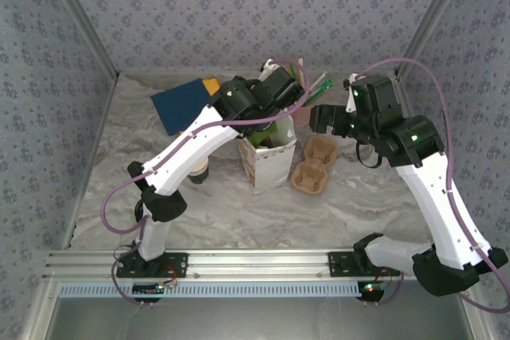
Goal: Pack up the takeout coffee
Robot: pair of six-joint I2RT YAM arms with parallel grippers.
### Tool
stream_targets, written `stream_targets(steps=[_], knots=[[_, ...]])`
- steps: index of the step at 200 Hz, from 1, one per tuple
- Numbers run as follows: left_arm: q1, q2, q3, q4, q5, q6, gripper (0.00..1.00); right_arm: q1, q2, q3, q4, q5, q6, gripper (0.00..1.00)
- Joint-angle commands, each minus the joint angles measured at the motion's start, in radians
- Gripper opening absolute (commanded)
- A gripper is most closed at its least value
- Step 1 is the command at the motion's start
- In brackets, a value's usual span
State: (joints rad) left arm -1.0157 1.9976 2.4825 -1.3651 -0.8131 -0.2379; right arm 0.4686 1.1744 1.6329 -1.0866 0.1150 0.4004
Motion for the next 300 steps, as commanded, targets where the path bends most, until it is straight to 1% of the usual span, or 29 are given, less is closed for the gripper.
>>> stream_targets(steps=[1,8,11,39,67,77,101,122,134,153,165,171,180,195,218,235,246,264,273,288,300], knots=[[0.013,-0.021,0.028,0.003,0.024,-0.019,0.86,-0.007,0.003,0.002,0.011,-0.011,0.005,1.0],[0.022,-0.025,0.027,0.001,0.035,-0.036,0.97,-0.007,0.004,0.0,0.013,-0.013,0.006,1.0],[0.026,-0.028,0.026,0.0,0.04,-0.042,0.99,-0.007,0.005,0.001,0.012,-0.014,0.006,1.0],[0.086,-0.08,-0.014,0.003,0.08,-0.103,1.0,-0.014,0.004,-0.021,0.015,-0.004,0.012,1.0],[0.172,-0.203,-0.16,0.054,0.093,-0.158,1.0,-0.049,-0.01,-0.09,0.052,0.011,0.02,1.0],[0.206,-0.269,-0.243,0.095,0.115,-0.166,1.0,-0.072,-0.02,-0.128,0.074,0.015,0.025,1.0],[0.307,-0.469,-0.486,0.257,0.183,-0.204,1.0,-0.128,-0.046,-0.228,0.132,0.028,0.033,1.0],[0.405,-0.668,-0.777,0.444,0.201,-0.214,1.0,-0.186,-0.057,-0.307,0.173,0.04,0.04,1.0],[0.466,-0.772,-0.909,0.524,0.207,-0.213,1.0,-0.221,-0.062,-0.355,0.198,0.031,0.044,1.0],[0.571,-0.893,-1.078,0.587,0.236,-0.198,1.0,-0.284,-0.059,-0.431,0.259,0.008,0.038,1.0],[0.628,-0.938,-1.161,0.603,0.236,-0.19,1.0,-0.31,-0.065,-0.527,0.337,0.007,-0.003,1.0],[0.66,-0.952,-1.202,0.611,0.269,-0.181,1.0,-0.315,-0.071,-0.565,0.382,0.015,-0.018,1.0],[0.702,-0.963,-1.258,0.614,0.29,-0.179,1.0,-0.318,-0.081,-0.629,0.461,0.028,-0.048,1.0],[0.753,-0.969,-1.353,0.635,0.289,-0.177,1.0,-0.322,-0.095,-0.735,0.613,0.047,-0.093,1.0],[0.803,-0.959,-1.508,0.758,0.251,-0.147,1.0,-0.333,-0.093,-0.868,0.818,0.104,-0.152,1.0],[0.85,-0.936,-1.606,0.86,0.26,-0.135,1.0,-0.354,-0.049,-0.92,0.92,0.148,-0.173,1.0],[0.883,-0.917,-1.661,0.936,0.266,-0.141,1.0,-0.377,-0.006,-0.934,0.966,0.168,-0.174,1.0],[0.907,-0.883,-1.75,1.107,0.251,-0.074,1.0,-0.395,0.063,-0.97,1.079,0.214,-0.197,1.0],[0.921,-0.866,-1.796,1.2,0.267,-0.059,1.0,-0.398,0.093,-0.993,1.146,0.233,-0.217,1.0],[0.962,-0.845,-1.879,1.369,0.375,-0.028,1.0,-0.402,0.148,-1.017,1.244,0.25,-0.244,1.0],[0.987,-0.825,-1.924,1.467,0.42,-0.013,1.0,-0.406,0.186,-1.025,1.305,0.25,-0.254,1.0]])
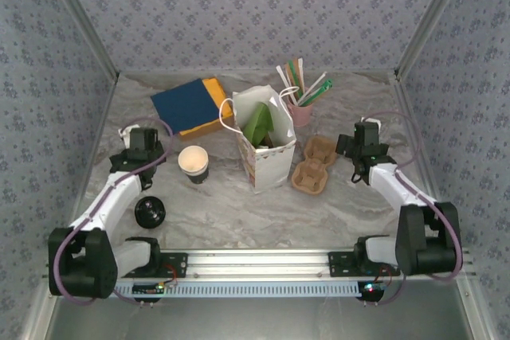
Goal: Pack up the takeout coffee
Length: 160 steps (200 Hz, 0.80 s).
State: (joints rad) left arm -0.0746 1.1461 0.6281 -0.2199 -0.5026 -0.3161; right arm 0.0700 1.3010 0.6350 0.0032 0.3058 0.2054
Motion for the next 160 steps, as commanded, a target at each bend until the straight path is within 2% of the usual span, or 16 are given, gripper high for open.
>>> stream_targets(steps=[1,25,51,60,106,115,147,160], knots=[[0.047,0.028,-0.071,0.329,0.114,0.069,1.0,-0.008,0.062,-0.028,0.22,0.059,-0.061,1.0],[0.053,0.105,-0.14,0.537,0.144,0.149,1.0,-0.013,0.122,-0.045,0.336,0.029,-0.104,1.0],[0.053,0.214,-0.149,0.674,0.205,0.186,1.0,-0.012,0.17,-0.049,0.394,0.03,-0.145,1.0],[0.053,0.235,-0.129,0.669,0.215,0.19,1.0,-0.016,0.167,-0.058,0.41,0.022,-0.152,1.0],[0.057,0.366,-0.132,0.886,0.256,0.259,1.0,-0.061,0.137,-0.132,0.538,-0.087,-0.2,1.0],[0.056,0.354,-0.131,0.856,0.287,0.266,1.0,-0.082,0.152,-0.141,0.565,-0.116,-0.193,1.0],[0.061,0.402,-0.238,1.107,0.361,0.296,1.0,-0.092,0.184,-0.217,0.723,-0.175,-0.203,1.0],[0.062,0.381,-0.22,1.031,0.373,0.291,1.0,-0.09,0.221,-0.294,0.904,-0.176,-0.211,1.0]])
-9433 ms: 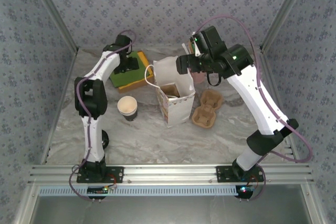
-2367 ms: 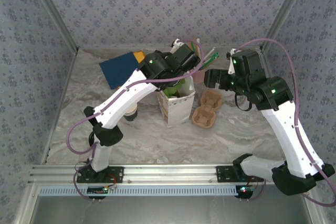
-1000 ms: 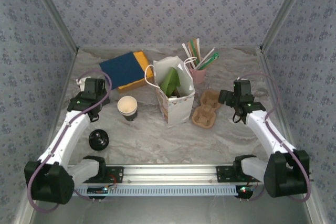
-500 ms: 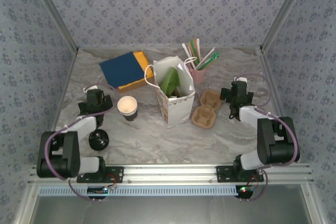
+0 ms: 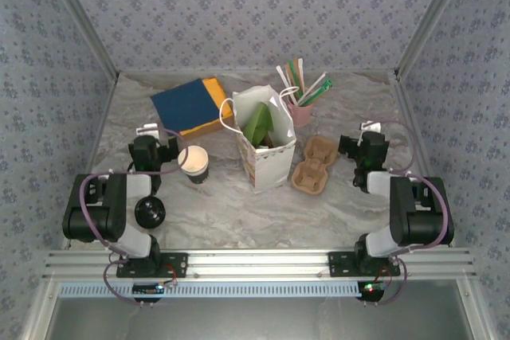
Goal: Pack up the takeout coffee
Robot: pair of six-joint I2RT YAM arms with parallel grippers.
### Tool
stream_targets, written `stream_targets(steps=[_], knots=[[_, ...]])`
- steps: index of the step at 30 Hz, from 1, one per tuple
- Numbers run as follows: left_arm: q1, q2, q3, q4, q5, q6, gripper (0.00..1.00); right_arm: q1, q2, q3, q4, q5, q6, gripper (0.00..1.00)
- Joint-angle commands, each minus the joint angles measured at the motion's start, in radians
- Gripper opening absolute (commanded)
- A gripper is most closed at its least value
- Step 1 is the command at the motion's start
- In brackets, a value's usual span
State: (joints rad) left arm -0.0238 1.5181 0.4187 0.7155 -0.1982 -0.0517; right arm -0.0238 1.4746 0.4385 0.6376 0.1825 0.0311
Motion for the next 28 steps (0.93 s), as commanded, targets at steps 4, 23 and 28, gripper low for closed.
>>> stream_targets(steps=[4,23,28], knots=[[0.017,0.015,-0.01,0.107,0.081,0.026,1.0,0.019,0.044,-0.103,0.274,-0.01,-0.04,1.0],[0.021,0.016,-0.009,0.107,0.089,0.024,1.0,0.02,0.044,-0.061,0.192,0.012,-0.031,1.0],[0.022,0.016,-0.009,0.107,0.089,0.023,1.0,0.019,0.043,-0.061,0.191,0.008,-0.03,1.0]])
